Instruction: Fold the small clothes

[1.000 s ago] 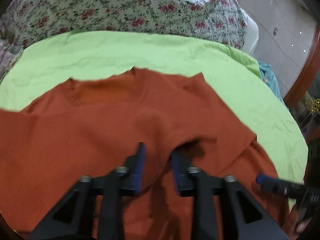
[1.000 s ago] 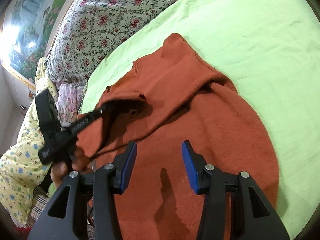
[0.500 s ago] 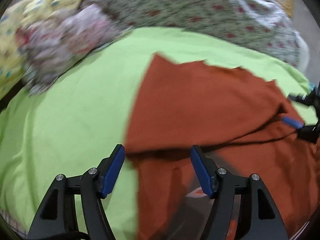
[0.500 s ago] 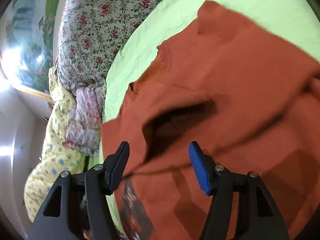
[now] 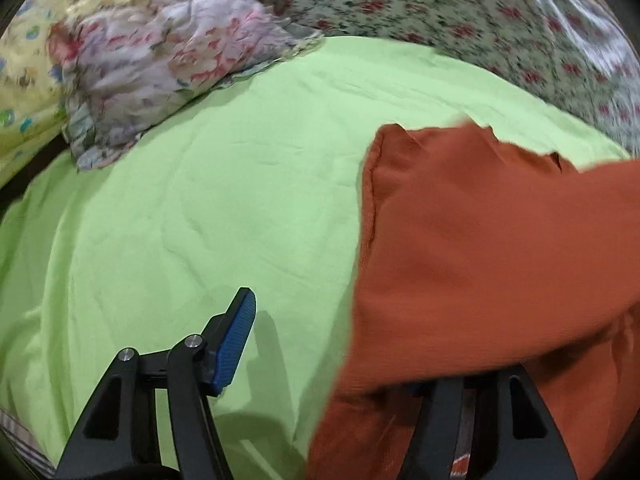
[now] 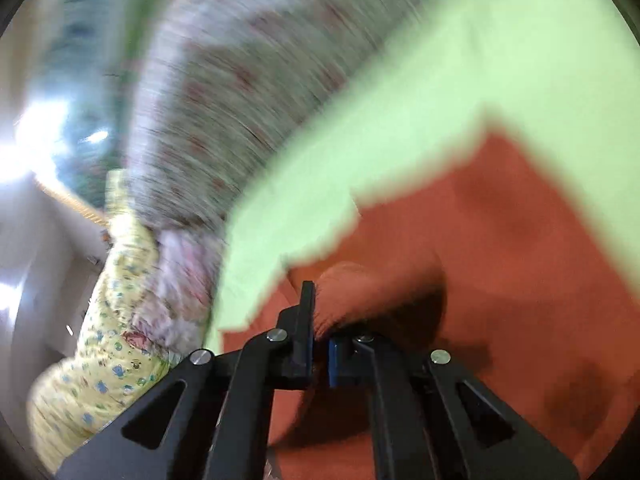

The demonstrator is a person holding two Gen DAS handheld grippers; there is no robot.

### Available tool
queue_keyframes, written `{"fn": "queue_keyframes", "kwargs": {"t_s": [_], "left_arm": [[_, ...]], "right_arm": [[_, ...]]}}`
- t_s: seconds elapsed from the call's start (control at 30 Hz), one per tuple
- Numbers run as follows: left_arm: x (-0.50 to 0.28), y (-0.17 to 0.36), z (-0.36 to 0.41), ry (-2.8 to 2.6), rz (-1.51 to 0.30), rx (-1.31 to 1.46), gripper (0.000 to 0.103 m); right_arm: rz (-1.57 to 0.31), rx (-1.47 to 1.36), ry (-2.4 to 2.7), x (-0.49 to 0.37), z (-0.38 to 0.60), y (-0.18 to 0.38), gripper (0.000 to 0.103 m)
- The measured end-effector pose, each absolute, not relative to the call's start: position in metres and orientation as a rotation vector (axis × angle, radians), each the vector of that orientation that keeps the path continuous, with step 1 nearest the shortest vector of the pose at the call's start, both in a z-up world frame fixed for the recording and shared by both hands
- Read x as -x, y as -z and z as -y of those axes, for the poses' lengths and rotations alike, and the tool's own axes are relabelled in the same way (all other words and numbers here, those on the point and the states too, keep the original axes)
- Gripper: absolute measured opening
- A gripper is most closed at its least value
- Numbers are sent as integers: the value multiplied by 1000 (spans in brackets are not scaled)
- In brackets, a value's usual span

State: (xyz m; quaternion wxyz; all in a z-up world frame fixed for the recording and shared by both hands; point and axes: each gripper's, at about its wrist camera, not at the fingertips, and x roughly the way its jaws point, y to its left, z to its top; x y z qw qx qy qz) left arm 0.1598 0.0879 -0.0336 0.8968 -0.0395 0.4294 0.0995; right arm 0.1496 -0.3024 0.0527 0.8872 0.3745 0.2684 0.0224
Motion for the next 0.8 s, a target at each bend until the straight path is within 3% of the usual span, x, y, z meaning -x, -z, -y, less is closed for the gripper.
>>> {"fn": "queue_keyframes", "kwargs": {"t_s": [0.1,0.3,0.4,0.8], "left_arm": [[-160,36,-84,-218,-888,75,64],[-159,37,-80,-223,-897,48,64],[-159,38,-87,-227,-899,78,65],[-123,28,-102,10,-953,129,68]], "right_arm": [[-447,-664,-12,-128,316,-83,6],[-676,-617,137,-124,337,-17,6],[-701,-644,154,-117,345,3,6],[-825,-568,189,-101,340,7,17]]}}
